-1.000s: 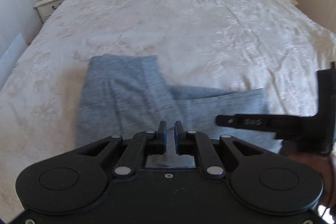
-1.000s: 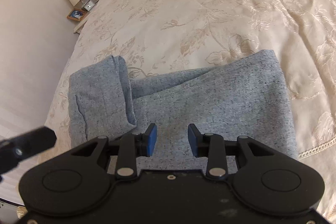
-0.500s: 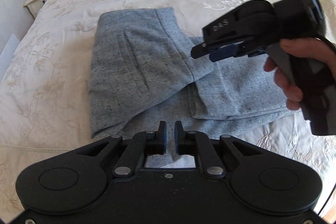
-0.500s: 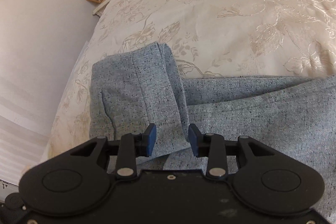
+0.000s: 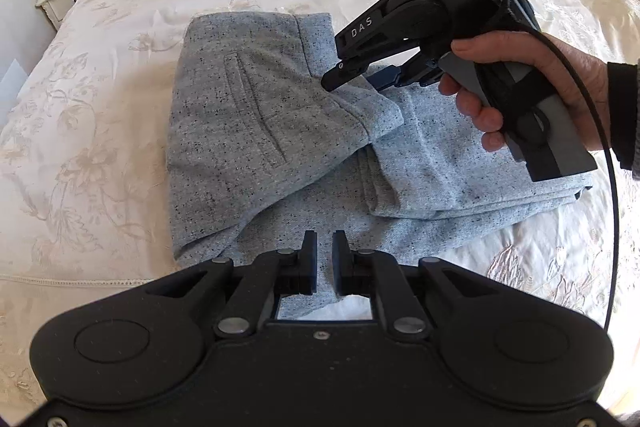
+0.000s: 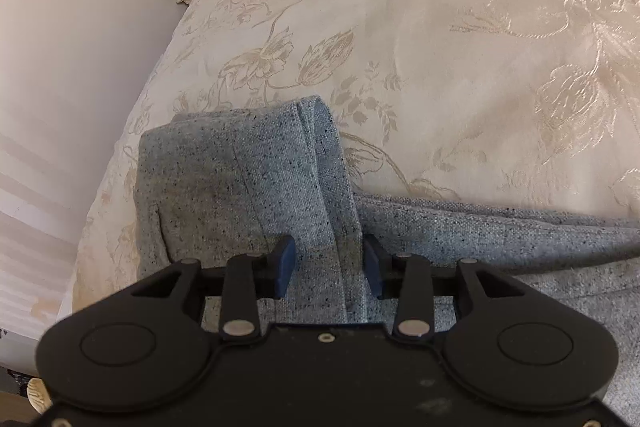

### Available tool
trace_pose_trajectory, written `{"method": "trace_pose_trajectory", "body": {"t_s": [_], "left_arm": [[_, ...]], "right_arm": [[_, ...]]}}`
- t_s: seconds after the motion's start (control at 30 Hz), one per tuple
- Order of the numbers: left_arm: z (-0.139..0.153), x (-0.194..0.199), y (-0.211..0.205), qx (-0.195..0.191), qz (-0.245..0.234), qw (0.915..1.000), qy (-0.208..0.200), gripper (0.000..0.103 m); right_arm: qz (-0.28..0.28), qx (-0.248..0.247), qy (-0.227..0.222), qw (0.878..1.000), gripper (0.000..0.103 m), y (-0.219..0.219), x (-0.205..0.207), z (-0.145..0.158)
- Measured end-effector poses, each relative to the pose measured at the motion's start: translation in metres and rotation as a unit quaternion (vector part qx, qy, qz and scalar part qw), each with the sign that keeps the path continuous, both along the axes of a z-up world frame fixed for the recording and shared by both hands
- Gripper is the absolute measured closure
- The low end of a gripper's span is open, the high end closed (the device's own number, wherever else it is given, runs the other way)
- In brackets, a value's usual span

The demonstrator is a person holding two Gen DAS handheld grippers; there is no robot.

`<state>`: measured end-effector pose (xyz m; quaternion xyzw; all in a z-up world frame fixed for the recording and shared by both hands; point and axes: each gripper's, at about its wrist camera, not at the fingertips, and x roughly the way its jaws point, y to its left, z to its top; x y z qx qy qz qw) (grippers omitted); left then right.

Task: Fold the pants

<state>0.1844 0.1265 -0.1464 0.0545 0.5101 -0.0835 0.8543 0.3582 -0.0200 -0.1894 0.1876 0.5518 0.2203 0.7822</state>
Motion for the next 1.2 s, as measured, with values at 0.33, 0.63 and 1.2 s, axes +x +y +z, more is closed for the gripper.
{"method": "trace_pose_trajectory", "body": {"t_s": [0.33, 0.63, 1.2], "left_arm": [[-0.005, 0.004, -0.030, 0.001, -0.033, 0.9990, -0.031, 0.087], [-0.025, 0.012, -0.093, 0.016, -0.089, 0.9935, -0.069, 0.085], [-0.076, -0.020, -0.083, 0.192, -0.132, 0.9715, -0.044, 0.085]], "right_arm": [[0.036, -0.005, -0.074, 0.997, 0.096, 0.009, -0.027, 0.057], [0.049, -0.022, -0.110, 0.993, 0.097, -0.002, -0.050, 0.124], [-0.124, -0.083, -0.069, 0.987, 0.097, -0.159, -0.110, 0.127]]}}
